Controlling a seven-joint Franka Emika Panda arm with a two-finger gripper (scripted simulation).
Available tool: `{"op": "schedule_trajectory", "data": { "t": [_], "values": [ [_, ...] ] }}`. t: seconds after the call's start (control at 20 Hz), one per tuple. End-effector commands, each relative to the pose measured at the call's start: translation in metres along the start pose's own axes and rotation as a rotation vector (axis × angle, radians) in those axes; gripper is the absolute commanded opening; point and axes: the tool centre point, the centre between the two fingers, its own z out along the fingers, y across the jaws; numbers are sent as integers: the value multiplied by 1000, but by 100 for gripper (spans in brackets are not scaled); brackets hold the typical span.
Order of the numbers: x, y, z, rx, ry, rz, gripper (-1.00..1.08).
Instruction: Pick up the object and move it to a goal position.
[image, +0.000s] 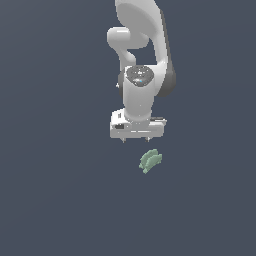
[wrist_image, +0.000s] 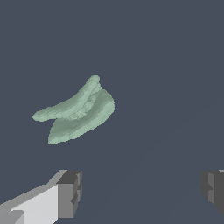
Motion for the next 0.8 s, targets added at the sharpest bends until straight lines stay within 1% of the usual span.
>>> {"op": "schedule_trajectory", "data": {
  "t": [0.0, 0.4, 0.75],
  "values": [
    [1, -1, 0, 0, 0, 11, 100],
    [6, -6, 4, 1, -2, 104, 100],
    [13, -15, 9, 1, -5, 250, 100]
  ]
}}
